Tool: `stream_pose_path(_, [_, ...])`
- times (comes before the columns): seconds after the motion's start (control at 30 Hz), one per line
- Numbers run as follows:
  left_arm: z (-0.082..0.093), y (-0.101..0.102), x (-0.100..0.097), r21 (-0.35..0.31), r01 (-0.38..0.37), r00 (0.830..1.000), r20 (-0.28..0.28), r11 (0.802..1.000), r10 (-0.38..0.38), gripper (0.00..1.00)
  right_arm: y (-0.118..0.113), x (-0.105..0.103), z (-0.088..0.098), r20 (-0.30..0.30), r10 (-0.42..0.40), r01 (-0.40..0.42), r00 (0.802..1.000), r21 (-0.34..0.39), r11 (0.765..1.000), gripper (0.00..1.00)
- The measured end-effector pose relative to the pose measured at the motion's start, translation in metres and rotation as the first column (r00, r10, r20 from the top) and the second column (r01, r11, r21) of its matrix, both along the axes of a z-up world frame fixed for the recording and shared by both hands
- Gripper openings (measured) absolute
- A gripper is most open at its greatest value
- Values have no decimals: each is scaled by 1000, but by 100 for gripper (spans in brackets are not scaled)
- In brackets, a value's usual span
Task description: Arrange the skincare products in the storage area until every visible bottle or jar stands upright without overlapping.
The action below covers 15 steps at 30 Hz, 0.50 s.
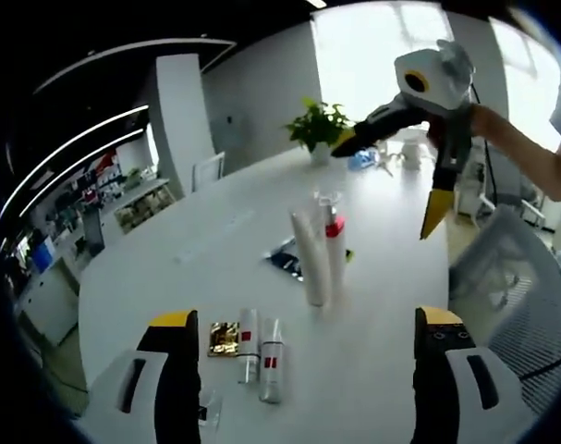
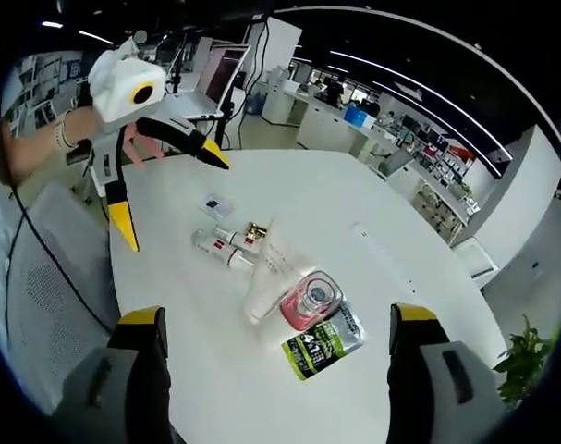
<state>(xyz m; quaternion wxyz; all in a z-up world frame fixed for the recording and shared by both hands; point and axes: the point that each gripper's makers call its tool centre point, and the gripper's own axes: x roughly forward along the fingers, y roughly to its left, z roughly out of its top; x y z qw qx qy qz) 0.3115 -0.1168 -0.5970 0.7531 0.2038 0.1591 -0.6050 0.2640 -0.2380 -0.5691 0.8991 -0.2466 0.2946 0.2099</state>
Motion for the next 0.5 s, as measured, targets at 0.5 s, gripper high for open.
stream_pose_path(0.5, [11, 25, -5, -19, -60, 998, -6, 998, 60, 97, 2, -14, 4, 50, -76, 71, 996, 86, 994, 100])
